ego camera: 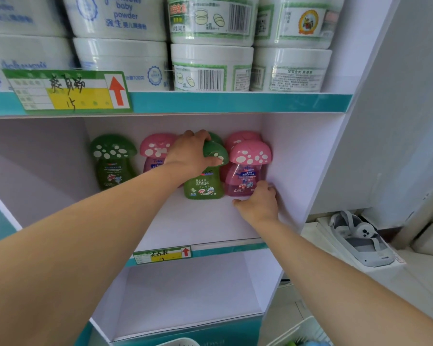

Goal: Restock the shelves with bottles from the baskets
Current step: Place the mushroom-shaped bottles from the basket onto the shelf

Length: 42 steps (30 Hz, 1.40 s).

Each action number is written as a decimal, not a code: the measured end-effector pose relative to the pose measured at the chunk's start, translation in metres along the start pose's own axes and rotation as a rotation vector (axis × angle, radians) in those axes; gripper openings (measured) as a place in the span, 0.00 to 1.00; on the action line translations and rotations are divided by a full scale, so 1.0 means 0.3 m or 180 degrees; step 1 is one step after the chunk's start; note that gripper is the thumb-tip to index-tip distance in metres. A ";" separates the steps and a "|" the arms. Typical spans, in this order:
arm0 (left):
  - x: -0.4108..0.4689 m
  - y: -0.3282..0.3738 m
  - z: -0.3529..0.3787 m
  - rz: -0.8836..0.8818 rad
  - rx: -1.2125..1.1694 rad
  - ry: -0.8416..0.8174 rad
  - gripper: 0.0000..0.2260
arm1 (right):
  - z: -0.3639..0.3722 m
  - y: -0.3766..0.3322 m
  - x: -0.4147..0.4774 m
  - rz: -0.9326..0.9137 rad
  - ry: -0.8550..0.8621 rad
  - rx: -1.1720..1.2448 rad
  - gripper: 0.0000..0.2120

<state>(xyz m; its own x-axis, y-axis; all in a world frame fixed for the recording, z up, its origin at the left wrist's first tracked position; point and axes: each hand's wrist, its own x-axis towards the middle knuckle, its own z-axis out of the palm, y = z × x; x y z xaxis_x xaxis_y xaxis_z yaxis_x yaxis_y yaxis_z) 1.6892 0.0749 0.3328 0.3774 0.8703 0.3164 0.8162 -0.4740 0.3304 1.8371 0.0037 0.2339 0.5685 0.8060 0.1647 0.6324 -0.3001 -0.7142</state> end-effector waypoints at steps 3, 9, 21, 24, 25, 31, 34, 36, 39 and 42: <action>-0.027 -0.004 -0.006 -0.0035 0.0177 -0.0103 0.34 | -0.009 -0.006 -0.017 0.0026 -0.0158 -0.0027 0.32; -0.131 -0.048 -0.051 -0.0263 0.0216 -0.0216 0.37 | -0.051 -0.047 -0.093 -0.0219 -0.0434 -0.0428 0.24; -0.565 -0.096 -0.165 -0.0065 -0.0077 0.0374 0.15 | -0.086 -0.137 -0.407 -0.1172 -0.0164 -0.0511 0.15; -0.675 -0.104 -0.162 0.0082 -0.0087 0.0488 0.14 | -0.078 -0.139 -0.504 -0.1355 -0.0104 -0.0455 0.13; -0.711 -0.108 -0.158 0.0109 -0.0081 0.0493 0.14 | -0.073 -0.139 -0.538 -0.1408 -0.0086 -0.0423 0.12; -0.930 -0.185 -0.071 0.0002 -0.0031 0.0237 0.13 | 0.006 -0.083 -0.728 -0.1557 -0.0353 -0.0440 0.11; -1.036 -0.265 0.010 -0.0173 0.0082 -0.0038 0.13 | 0.074 -0.032 -0.806 -0.1493 -0.0634 -0.0535 0.12; -1.099 -0.315 0.066 -0.0320 0.0133 -0.0229 0.13 | 0.119 0.007 -0.847 -0.1447 -0.0810 -0.0611 0.11; -1.185 -0.392 0.149 -0.0596 0.0093 -0.0550 0.12 | 0.195 0.069 -0.886 -0.1360 -0.1042 -0.0720 0.11; -1.255 -0.473 0.243 -0.0811 0.0090 -0.0840 0.11 | 0.281 0.135 -0.913 -0.1216 -0.1274 -0.0842 0.11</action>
<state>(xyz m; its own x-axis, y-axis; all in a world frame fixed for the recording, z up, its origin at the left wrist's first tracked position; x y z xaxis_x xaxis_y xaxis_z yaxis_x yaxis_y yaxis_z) 1.4632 -0.1758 0.1020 0.2573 0.9662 -0.0145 0.9089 -0.2369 0.3431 1.6626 -0.1861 0.1024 0.0664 0.9953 0.0709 0.8909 -0.0272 -0.4533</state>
